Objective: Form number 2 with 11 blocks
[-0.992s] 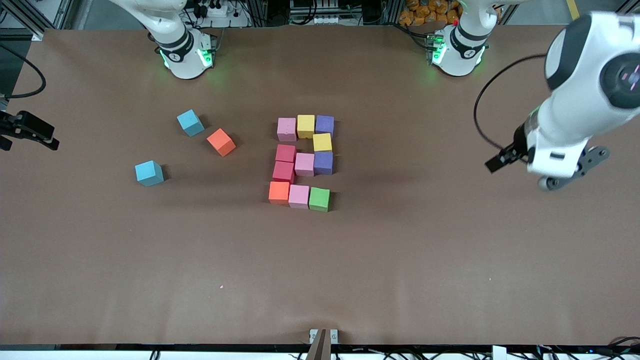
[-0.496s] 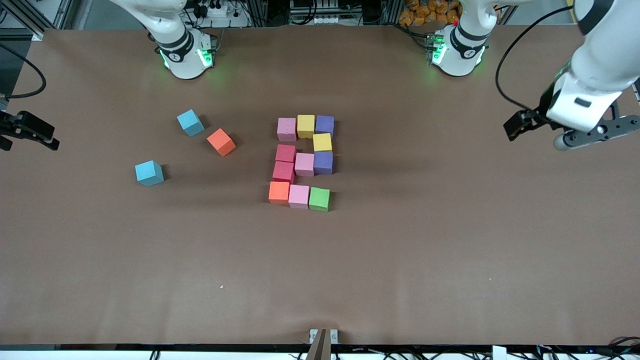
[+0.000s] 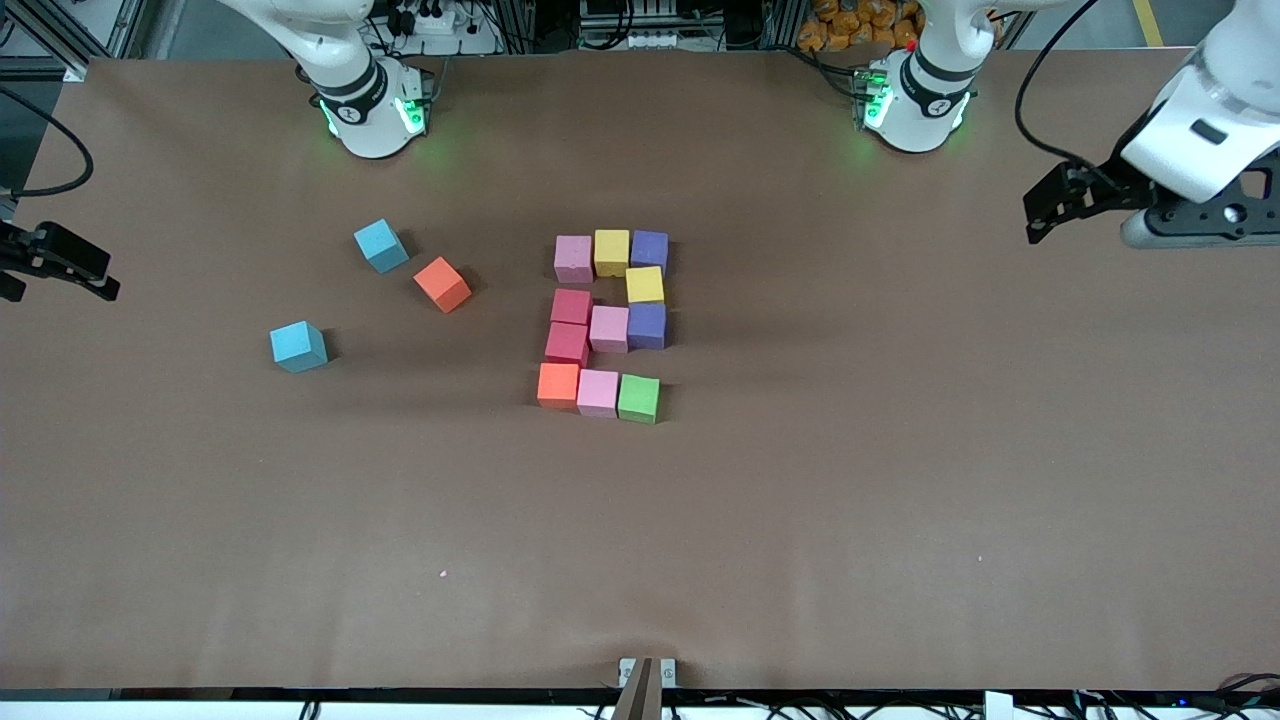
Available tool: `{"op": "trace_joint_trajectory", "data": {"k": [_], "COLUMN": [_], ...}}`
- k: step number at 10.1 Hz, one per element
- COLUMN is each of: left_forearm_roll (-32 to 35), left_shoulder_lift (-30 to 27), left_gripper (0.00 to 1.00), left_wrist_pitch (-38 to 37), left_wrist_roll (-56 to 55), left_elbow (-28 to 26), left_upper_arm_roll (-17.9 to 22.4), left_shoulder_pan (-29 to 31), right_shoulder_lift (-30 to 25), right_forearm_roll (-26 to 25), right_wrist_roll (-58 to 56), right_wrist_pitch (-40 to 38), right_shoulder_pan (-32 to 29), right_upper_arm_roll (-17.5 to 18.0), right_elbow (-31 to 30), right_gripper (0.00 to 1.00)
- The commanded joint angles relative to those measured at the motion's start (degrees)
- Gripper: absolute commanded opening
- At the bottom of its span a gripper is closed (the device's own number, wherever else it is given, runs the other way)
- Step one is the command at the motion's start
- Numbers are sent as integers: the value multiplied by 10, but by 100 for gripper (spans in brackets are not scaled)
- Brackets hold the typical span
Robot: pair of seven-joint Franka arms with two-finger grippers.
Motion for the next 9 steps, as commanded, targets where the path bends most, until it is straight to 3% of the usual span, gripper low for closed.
{"op": "trace_joint_trajectory", "data": {"k": [1, 9], "left_forearm_roll": [-8, -5], "left_shoulder_lift": [0, -5], "left_gripper": [100, 100], "left_wrist_pitch": [-15, -33], "left_wrist_roll": [27, 22], "left_elbow": [14, 13], "left_upper_arm_roll": [12, 10], "left_shoulder_pan": [-11, -11], "right_shoulder_lift": [2, 2], "right_forearm_roll": [6, 6], "right_wrist_roll": [-1, -1], "right_wrist_pitch": [0, 0], "right_shoulder_pan": [2, 2], "right_upper_arm_roll": [0, 0], "right_elbow": [7, 7], "right_gripper": [100, 100]}}
